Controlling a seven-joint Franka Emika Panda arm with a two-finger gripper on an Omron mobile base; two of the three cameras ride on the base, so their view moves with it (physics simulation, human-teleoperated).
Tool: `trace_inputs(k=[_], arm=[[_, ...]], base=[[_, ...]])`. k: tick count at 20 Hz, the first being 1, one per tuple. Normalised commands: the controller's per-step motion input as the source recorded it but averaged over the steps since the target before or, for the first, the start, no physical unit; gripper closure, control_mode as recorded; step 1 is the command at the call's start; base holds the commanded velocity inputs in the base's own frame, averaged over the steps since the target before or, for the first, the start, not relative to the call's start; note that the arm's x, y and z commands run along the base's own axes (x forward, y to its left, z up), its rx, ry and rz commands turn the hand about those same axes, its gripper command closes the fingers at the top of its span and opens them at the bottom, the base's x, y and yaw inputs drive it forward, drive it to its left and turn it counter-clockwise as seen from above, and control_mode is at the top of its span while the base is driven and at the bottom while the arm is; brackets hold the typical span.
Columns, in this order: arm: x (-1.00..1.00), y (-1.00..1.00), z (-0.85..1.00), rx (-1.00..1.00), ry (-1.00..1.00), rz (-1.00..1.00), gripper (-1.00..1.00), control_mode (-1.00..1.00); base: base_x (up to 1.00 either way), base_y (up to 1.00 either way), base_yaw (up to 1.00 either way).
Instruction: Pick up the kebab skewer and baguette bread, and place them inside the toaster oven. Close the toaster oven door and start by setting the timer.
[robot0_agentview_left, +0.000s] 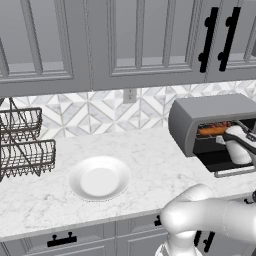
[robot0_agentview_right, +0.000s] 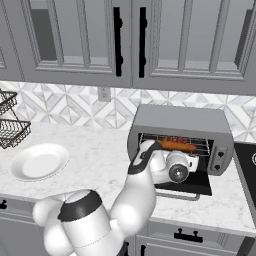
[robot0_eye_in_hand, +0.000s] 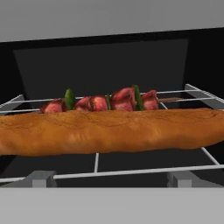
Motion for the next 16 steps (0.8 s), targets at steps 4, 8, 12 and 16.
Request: trace_inputs(k=[4,8,12,16], arm=[[0.23,0.0,0.0,0.0,0.0,0.0,-1.0,-1.0],[0.23,0.0,0.0,0.0,0.0,0.0,-1.0,-1.0],[0.21,0.0,0.0,0.0,0.0,0.0,-1.0,-1.0],[0.2,0.0,0.0,0.0,0.0,0.0,-1.0,-1.0]], base=[[0.0,0.0,0.0],[0.0,0.0,0.0],[0.0,0.0,0.0],[0.0,0.0,0.0]])
